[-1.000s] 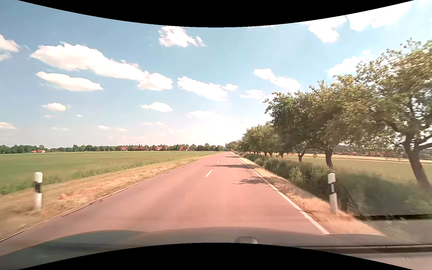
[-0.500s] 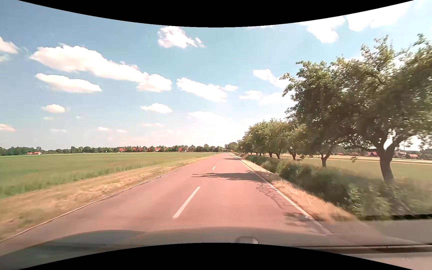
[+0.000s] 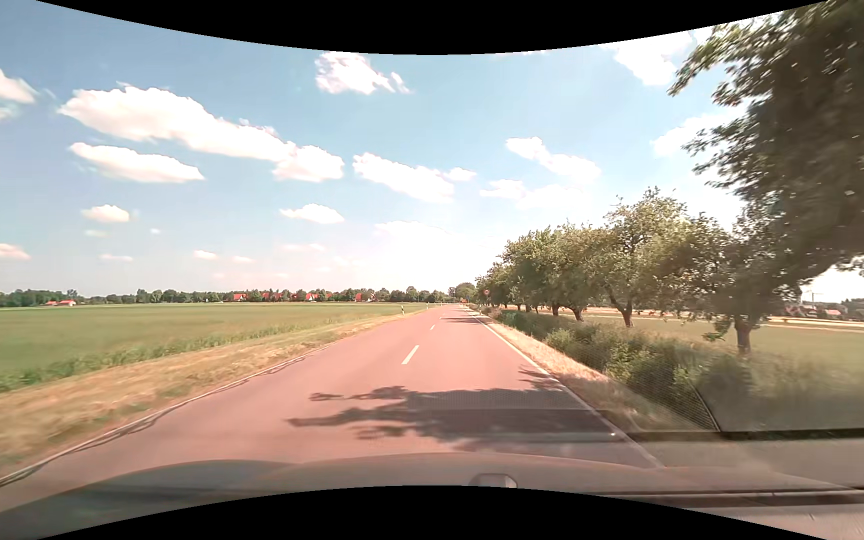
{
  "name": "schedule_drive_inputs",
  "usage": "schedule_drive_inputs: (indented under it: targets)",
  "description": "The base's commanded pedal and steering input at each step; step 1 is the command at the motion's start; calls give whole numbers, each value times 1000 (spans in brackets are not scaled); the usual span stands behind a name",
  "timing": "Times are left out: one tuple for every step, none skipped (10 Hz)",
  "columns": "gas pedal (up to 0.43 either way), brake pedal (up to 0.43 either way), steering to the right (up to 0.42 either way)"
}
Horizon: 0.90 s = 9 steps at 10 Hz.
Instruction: Follow the waypoints while adhering to traffic rules and regulations
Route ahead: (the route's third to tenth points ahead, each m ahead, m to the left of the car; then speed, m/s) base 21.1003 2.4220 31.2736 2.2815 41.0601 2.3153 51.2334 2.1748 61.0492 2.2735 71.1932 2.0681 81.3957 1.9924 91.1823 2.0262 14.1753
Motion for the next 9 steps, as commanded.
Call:
schedule_drive_inputs:
  targets:
    - [177,0,0]
    - [177,0,0]
    - [177,0,0]
    - [177,0,0]
    - [177,0,0]
    - [177,0,0]
    - [177,0,0]
    - [177,0,0]
    - [177,0,0]
